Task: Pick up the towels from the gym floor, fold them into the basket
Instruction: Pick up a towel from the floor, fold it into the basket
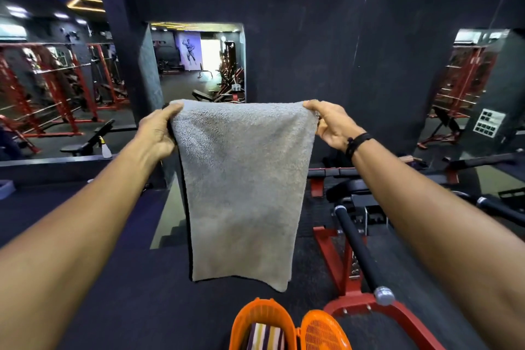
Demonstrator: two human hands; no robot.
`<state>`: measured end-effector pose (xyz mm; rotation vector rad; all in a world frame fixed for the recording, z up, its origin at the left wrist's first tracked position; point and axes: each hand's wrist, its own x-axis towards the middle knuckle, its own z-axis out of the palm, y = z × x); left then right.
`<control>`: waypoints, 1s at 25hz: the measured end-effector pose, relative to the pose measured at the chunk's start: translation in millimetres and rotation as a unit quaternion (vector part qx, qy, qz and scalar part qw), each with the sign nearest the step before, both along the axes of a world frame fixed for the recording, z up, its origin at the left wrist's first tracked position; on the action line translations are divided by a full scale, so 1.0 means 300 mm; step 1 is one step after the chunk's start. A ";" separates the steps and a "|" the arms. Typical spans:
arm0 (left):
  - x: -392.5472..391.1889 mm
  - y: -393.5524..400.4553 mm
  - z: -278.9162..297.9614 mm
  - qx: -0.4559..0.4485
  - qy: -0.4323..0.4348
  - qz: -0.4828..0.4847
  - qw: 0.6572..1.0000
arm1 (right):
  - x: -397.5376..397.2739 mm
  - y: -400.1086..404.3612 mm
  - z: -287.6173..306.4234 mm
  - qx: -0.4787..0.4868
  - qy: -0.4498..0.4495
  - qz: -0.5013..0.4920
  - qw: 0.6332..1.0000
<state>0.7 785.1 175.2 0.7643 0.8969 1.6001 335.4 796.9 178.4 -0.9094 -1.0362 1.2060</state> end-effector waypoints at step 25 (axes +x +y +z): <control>0.029 -0.015 0.058 0.098 0.357 -0.067 0.926 | 0.081 -0.047 0.167 0.091 -0.301 0.102 0.944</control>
